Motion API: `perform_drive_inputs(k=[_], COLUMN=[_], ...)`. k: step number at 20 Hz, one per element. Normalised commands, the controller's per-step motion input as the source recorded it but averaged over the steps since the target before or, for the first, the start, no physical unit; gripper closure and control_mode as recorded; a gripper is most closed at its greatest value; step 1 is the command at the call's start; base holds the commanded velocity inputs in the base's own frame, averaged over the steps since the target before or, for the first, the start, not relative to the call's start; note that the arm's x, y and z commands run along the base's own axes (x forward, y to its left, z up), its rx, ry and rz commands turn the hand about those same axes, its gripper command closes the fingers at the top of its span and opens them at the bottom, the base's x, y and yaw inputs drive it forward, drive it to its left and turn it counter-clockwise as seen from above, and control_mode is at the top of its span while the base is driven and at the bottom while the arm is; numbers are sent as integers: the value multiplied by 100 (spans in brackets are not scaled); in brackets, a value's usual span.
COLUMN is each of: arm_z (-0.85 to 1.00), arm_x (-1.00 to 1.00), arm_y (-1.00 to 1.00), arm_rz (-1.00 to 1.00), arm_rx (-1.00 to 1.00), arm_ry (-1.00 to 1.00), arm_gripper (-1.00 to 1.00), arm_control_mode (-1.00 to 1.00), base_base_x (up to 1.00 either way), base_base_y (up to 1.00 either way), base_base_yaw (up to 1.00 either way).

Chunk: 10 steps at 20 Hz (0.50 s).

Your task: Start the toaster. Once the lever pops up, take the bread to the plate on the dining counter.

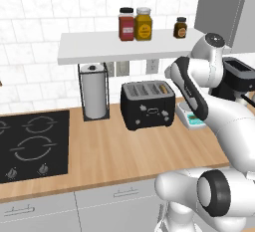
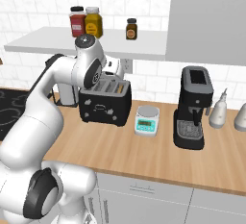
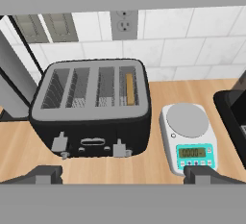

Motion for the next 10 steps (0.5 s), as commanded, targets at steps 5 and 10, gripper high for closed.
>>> perform_drive_inputs(k=[5,10], arm_z=[0,0], arm_x=[0,0], arm_y=[0,0], arm_rz=[0,0], arm_rx=[0,0], arm_ry=[0,0], arm_gripper=[-100,-100], arm_control_mode=[-100,-100], base_base_x=[0,0], base_base_y=[0,0], base_base_yaw=[0,0])
